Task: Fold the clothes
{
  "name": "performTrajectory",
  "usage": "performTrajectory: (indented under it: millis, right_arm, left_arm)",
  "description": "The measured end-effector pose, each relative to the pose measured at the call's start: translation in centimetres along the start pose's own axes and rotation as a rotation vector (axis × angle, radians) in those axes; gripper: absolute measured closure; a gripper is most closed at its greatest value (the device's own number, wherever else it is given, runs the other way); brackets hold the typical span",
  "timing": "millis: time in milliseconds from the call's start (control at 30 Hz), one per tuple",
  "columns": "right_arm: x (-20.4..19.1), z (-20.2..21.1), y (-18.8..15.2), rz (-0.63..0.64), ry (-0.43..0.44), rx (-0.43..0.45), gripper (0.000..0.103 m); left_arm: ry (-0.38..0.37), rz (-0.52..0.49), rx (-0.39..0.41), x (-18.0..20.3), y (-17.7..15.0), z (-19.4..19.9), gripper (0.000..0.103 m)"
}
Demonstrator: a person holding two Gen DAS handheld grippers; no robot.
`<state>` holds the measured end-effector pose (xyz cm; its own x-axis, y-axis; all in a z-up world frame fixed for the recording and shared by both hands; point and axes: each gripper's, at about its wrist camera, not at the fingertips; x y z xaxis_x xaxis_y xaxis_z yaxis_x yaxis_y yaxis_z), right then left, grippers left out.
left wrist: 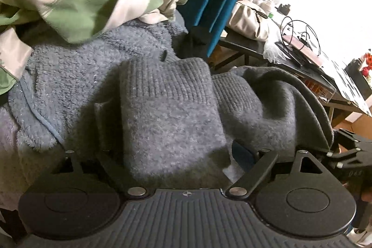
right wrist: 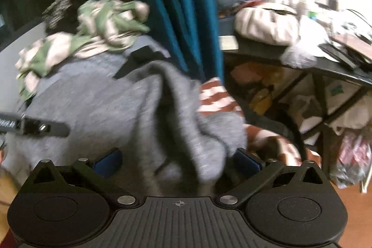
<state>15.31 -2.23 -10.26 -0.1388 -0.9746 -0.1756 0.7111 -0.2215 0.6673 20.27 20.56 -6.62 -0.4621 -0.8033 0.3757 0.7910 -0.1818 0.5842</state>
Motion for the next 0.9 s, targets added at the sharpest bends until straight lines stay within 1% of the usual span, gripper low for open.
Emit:
performTrajectory:
  millis: [67,100,133,167,200,233,267,300,333,400,467,533,600,767,867,900]
  right_arm:
    - [0.3,-0.6,0.0,-0.034,0.021,-0.035,0.001]
    - [-0.2,-0.6,0.0,-0.013,0.028,-0.043,0.001]
    - [-1.0,-0.5,0.1,0.015,0.035,-0.048,0.008]
    - [-1.7,-0.3,0.1,0.044,0.042,-0.054,0.015]
    - [-2.4,-0.2,0.2,0.072,0.048,-0.060,0.032]
    - [-2.9,0.0,0.3,0.095,0.054,-0.058,0.046]
    - [-3.3,0.1,0.4,0.117,0.060,-0.054,0.050]
    - [-3.8,0.3,0.6,0.138,0.065,-0.050,0.056]
    - [-3.8,0.3,0.7,0.141,0.064,-0.050,0.058]
    - [-3.5,-0.2,0.7,0.131,0.061,-0.056,0.057]
    - [-3.4,-0.5,0.7,0.123,0.062,-0.064,0.051]
    - [-3.4,-0.8,0.6,0.123,0.059,-0.065,0.042]
    - [-3.4,-1.2,0.4,0.116,0.055,-0.070,0.038]
    - [-3.3,-1.9,0.1,0.107,0.047,-0.091,0.037]
    - [-3.1,-2.4,0.1,0.097,0.046,-0.111,0.032]
    - [-2.9,-2.6,0.1,0.086,0.049,-0.120,0.028]
  left_arm:
    - [0.005,0.014,-0.017,-0.3,0.0,-0.5,0.017]
    - [0.008,0.012,-0.020,-0.1,-0.1,-0.7,0.017]
    - [0.011,0.010,-0.023,0.0,-0.1,-0.8,0.027]
    - [0.022,0.000,-0.023,0.3,-0.1,-0.7,0.044]
    - [0.034,-0.009,-0.023,0.6,0.0,-0.6,0.053]
    - [0.026,-0.005,-0.023,0.9,0.1,-0.3,0.064]
    - [0.022,0.004,-0.016,1.1,0.2,0.0,0.068]
    - [0.020,0.006,-0.008,1.2,0.2,0.4,0.070]
    - [0.022,0.005,-0.009,1.2,0.1,0.4,0.071]
    - [0.025,0.001,-0.013,1.2,0.0,0.4,0.071]
    - [0.026,0.018,-0.026,0.9,-0.1,0.0,0.071]
    - [0.028,0.027,-0.035,0.9,-0.1,-0.3,0.071]
    - [0.034,0.023,-0.046,0.9,-0.2,-0.7,0.069]
    - [0.048,0.014,-0.074,0.8,-0.4,-2.0,0.066]
    - [0.053,0.010,-0.081,0.9,-0.7,-2.6,0.059]
    - [0.055,0.005,-0.084,0.9,-0.7,-2.8,0.057]
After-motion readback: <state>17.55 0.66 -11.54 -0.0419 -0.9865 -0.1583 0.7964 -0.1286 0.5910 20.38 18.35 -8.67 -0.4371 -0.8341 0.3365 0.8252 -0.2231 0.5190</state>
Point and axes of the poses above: each gripper's, at about its wrist camera, not at the fingertips, and z roughly against the way its jaws point, x to its right, y to its top, and after that the axes turned 5 degrees about -y, right-handed
